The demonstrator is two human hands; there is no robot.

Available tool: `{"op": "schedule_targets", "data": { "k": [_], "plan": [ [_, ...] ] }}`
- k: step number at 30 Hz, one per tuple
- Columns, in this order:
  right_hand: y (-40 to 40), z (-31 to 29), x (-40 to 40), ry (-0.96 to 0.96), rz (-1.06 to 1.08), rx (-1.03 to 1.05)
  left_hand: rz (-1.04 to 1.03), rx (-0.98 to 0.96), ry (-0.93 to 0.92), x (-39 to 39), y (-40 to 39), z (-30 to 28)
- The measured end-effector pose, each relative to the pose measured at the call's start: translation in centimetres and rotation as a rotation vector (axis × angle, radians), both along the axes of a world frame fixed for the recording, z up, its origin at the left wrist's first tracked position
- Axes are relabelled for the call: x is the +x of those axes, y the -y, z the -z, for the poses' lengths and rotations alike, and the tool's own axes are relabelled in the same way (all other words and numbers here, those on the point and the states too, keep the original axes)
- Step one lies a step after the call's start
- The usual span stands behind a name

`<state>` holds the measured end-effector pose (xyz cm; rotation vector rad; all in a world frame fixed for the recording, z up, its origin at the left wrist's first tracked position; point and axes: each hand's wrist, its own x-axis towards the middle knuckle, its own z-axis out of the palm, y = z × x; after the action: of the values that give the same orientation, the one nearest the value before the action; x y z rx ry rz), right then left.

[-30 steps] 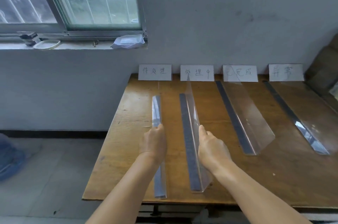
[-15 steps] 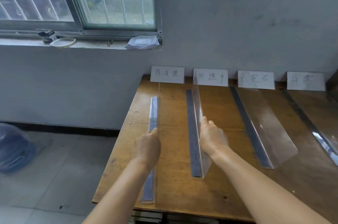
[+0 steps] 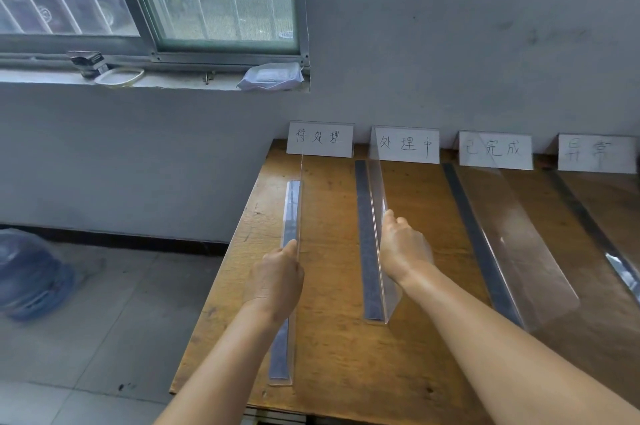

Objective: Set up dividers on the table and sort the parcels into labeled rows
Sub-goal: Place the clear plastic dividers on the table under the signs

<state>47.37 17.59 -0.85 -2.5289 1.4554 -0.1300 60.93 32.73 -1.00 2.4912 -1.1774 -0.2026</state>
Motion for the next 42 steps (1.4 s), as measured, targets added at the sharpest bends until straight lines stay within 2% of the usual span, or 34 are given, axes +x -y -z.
{"op": "schedule_targets", "data": {
  "k": [9, 23, 38, 42],
  "plan": [
    [0.7, 0.3, 0.4, -0.024, -0.011, -0.024, 0.019, -0.057, -0.003, 0.2, -0.3, 0.5],
    [-0.4, -0.4, 0.1, -0.079, -0.060, -0.037, 0.054, -0.028, 0.055, 0.4, -0.5, 0.3],
    [-1.2, -1.1, -1.0, 0.003, -0.049, 0.031, 0.057, 0.020, 0.047, -0.2, -0.2, -0.3],
    [-1.4, -1.2, -1.1, 0.017, -0.115, -0.067, 0.037, 0.066, 0.056, -0.5, 0.1, -0.5]
  ]
}}
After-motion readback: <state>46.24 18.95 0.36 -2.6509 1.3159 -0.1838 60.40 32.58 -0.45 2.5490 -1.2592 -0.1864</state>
